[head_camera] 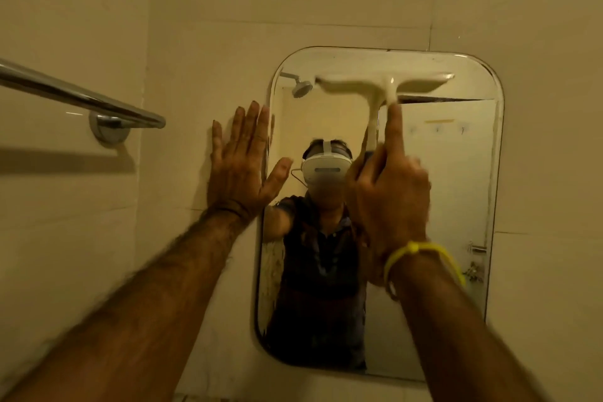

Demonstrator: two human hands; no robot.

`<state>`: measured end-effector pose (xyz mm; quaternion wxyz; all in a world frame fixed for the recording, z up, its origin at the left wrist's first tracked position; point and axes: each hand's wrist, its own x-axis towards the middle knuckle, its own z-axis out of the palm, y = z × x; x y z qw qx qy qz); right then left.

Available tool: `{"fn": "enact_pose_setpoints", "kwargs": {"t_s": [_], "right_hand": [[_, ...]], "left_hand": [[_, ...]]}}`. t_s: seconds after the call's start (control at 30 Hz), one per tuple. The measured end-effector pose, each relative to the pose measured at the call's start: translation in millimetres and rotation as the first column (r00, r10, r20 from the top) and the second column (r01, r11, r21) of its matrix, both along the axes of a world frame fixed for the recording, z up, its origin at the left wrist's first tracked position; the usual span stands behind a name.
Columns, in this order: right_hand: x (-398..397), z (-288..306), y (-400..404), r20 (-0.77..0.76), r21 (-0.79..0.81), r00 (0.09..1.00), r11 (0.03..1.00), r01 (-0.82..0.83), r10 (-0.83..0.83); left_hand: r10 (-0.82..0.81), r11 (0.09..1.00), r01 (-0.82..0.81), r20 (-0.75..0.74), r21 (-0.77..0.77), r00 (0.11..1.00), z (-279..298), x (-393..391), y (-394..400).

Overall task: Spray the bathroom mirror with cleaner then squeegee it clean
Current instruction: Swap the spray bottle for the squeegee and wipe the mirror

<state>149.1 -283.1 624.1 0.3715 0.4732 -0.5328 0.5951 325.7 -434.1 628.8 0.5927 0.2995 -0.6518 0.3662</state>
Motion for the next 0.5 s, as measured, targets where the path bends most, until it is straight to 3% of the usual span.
{"fn": "enact_pose_setpoints", "kwargs": {"t_s": [0.1, 0.27, 0.33, 0.4, 0.5], "right_hand": [[0.0, 21.9, 0.6, 0.107, -0.035, 0.994, 0.999, 0.007, -0.003], [7.0, -35.7, 5.8, 0.117, 0.04, 0.993, 0.999, -0.012, 0.007], [-1.8, -15.2, 5.8, 0.096, 0.011, 0.995, 1.0, 0.009, -0.01], [-13.8, 22.3, 5.8, 0.169, -0.057, 0.985, 0.998, 0.029, -0.019], [-19.3, 49.8, 8.1, 0.287, -0.102, 0.958, 0.993, 0.058, -0.026]], "left_hand": [[-0.012, 1.0, 0.013, -0.034, 0.028, 0.999, -1.1, 0.5, 5.2], [-0.025, 0.999, 0.027, -0.076, 0.027, 0.997, 11.4, -1.9, 19.7], [-0.06, 0.998, 0.059, -0.115, -0.005, 0.992, 19.2, -3.6, 17.5], [-0.102, 0.994, 0.097, -0.115, -0.047, 0.988, 19.8, -4.4, 8.9], [-0.103, 0.988, 0.101, -0.014, -0.113, 0.995, 19.4, -5.1, -1.9]]}}
